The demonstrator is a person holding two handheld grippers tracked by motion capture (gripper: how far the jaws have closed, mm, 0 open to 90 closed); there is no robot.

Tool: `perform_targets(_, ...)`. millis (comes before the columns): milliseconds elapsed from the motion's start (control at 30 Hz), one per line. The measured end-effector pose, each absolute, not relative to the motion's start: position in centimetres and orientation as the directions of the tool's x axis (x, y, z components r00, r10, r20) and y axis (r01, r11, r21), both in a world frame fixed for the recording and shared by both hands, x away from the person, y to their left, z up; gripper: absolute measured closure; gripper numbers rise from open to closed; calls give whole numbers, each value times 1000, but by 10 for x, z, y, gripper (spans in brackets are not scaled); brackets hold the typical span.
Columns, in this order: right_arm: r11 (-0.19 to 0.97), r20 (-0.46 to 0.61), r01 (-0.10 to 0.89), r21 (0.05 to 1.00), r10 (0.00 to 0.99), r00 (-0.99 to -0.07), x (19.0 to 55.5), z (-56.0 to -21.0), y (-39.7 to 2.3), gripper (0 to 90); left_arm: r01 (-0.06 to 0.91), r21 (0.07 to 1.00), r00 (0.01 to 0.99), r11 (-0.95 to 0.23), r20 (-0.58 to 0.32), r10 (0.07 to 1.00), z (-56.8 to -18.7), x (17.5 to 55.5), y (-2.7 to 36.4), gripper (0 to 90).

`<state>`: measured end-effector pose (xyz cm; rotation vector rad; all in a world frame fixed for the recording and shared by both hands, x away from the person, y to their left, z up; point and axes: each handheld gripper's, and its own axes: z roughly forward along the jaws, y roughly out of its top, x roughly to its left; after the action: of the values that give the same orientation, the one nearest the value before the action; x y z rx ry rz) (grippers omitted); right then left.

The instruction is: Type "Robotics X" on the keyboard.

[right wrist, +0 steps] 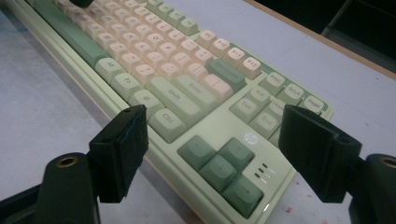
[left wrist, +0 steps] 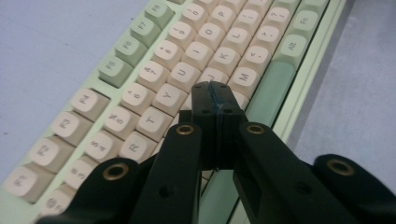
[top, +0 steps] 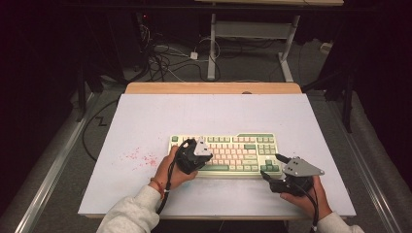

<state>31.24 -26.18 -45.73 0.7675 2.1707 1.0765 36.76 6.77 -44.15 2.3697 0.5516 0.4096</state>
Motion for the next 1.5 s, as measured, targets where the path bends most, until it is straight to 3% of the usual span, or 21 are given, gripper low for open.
perform_targets(367,499,-247,232,835,716,-653,312,-456,-263,249,251,737,831,-627,169,530,-429,361,97,811)
perform_targets(633,500,-247,229,835,713,-656,312,-456,-262,251,220,759,817,-613,200,541,-428,354,114,697)
perform_targets(933,495,-243,230,838,715,-655,313,-455,-262,257,214,778,763,-591,244,598,-430,342,132,300)
perform_targets(1033,495,-241,231,838,715,-657,313,-455,-262,259,206,783,742,-586,265,615,-433,338,139,229)
perform_targets(1267,490,-227,233,840,707,-670,314,-451,-261,320,233,792,723,-564,247,645,-442,330,161,206)
perform_targets(1500,483,-193,242,841,688,-699,320,-444,-260,482,268,791,701,-550,232,674,-450,323,177,203)
